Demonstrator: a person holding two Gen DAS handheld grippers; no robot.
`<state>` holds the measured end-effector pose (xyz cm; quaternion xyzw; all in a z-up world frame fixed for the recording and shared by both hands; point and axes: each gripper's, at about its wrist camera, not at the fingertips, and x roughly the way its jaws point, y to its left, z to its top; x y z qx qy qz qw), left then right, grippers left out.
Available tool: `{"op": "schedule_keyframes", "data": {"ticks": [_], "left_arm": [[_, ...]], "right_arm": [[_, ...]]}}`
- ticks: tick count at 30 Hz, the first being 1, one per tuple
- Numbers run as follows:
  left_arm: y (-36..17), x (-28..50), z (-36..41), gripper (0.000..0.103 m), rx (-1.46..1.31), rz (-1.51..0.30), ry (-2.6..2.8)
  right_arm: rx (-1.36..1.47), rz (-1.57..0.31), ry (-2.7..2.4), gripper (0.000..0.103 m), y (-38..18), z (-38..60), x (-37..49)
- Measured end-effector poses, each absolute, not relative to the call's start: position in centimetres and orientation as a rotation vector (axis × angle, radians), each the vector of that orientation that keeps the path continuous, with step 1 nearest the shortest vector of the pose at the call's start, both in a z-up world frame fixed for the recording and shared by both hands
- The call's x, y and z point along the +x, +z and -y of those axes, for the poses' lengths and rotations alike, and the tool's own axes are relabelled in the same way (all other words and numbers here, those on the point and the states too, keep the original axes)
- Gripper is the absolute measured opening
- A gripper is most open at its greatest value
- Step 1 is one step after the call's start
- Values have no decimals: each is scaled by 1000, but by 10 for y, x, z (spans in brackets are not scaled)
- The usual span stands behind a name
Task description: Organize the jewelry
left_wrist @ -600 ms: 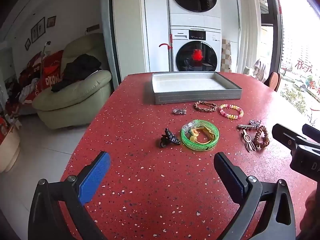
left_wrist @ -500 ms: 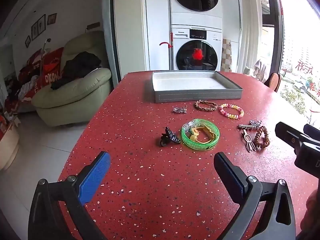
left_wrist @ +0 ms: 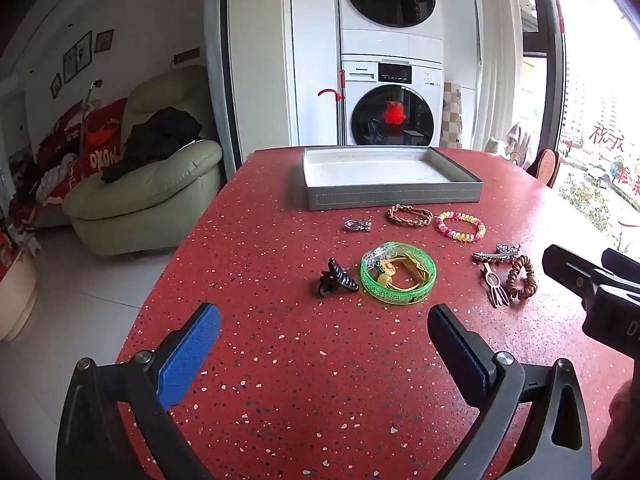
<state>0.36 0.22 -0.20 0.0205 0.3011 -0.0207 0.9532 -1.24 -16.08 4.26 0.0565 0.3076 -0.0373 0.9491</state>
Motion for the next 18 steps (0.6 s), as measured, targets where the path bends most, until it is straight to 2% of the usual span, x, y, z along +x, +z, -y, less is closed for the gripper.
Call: {"op": "schedule_keyframes", "data": {"ticks": [18], "left_arm": [[-1,4,0,103,39,-604,-40]], "right_arm": [[129,-627,-71,103,42,163,-12]]}}
